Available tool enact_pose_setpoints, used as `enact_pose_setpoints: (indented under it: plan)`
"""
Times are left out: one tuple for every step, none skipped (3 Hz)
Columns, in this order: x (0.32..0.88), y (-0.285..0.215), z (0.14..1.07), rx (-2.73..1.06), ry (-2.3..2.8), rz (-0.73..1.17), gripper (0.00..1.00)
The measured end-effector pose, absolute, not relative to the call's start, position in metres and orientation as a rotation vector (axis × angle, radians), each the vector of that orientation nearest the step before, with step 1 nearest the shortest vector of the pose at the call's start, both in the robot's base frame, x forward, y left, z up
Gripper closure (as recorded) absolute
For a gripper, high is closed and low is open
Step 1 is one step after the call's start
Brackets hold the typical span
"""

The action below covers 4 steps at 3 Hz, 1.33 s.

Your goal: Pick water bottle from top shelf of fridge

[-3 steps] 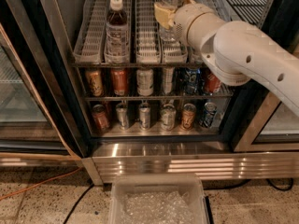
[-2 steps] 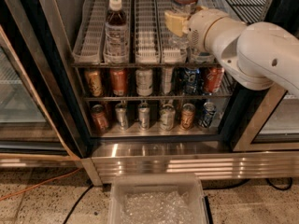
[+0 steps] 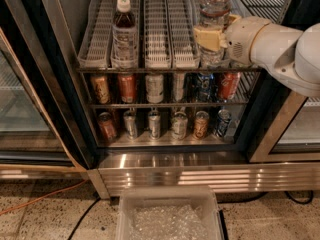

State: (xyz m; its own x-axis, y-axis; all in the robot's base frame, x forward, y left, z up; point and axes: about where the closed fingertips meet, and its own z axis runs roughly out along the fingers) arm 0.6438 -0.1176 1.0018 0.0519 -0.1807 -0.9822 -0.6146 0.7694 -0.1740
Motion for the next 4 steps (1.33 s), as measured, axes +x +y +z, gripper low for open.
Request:
enact_pose_setpoints:
  plan:
    - [0.633,-0.111,0.997,-0.745,1.508,0.421,1.0]
    - [0.613,-0.092,0.988,-0.845,1.511,0.501,1.0]
    - [0.614,-0.09,0.989,-0.851,1.51,0.503,1.0]
    - [0.596,-0.077,0.976,-0.934,1.522,0.576,1.0]
